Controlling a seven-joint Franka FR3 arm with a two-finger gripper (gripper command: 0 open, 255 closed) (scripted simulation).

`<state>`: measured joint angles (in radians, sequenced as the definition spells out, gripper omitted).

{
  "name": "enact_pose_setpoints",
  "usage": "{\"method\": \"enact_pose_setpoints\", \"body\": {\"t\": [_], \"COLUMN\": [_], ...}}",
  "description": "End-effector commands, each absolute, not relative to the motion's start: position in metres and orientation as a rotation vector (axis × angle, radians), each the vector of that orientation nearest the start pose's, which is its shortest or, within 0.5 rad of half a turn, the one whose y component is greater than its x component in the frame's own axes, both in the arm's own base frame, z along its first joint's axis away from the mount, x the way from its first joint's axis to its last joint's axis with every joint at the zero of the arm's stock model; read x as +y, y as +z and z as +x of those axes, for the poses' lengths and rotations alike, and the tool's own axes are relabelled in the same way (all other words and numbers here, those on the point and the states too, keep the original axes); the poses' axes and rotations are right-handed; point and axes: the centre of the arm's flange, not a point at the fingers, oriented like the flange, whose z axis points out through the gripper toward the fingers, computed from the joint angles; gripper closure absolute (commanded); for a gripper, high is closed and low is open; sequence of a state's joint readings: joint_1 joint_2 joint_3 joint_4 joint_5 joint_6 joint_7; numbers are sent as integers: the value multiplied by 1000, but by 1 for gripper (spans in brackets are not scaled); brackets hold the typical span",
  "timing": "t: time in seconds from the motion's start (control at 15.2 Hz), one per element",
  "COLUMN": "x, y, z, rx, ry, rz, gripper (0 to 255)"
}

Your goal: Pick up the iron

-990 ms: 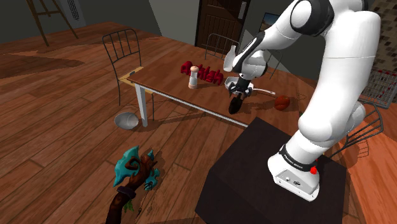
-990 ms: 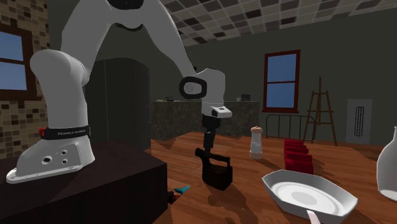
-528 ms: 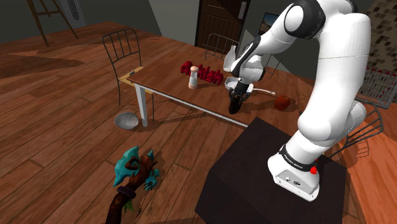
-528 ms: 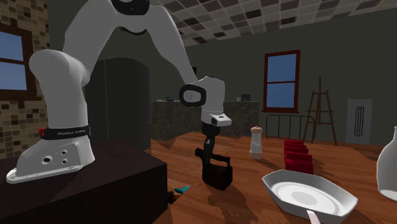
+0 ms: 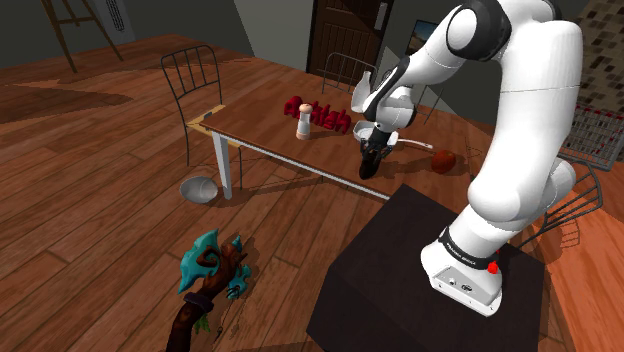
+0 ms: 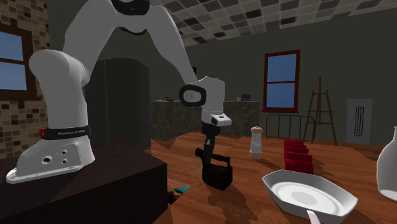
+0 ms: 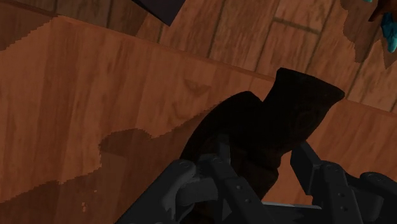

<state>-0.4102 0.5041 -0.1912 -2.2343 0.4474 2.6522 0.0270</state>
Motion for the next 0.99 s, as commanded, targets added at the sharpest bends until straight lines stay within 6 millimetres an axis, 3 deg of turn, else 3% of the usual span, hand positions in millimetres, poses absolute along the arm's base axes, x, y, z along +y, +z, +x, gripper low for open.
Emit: {"method": "enact_pose_setpoints", "body": {"t": [0.0, 0.92], "x": [-314, -314], "y": [138, 212], "z": [426, 426], "rx": [1465, 1465], "ry": [44, 44], "rz": [-2648, -2648], "gripper": [255, 255]}}
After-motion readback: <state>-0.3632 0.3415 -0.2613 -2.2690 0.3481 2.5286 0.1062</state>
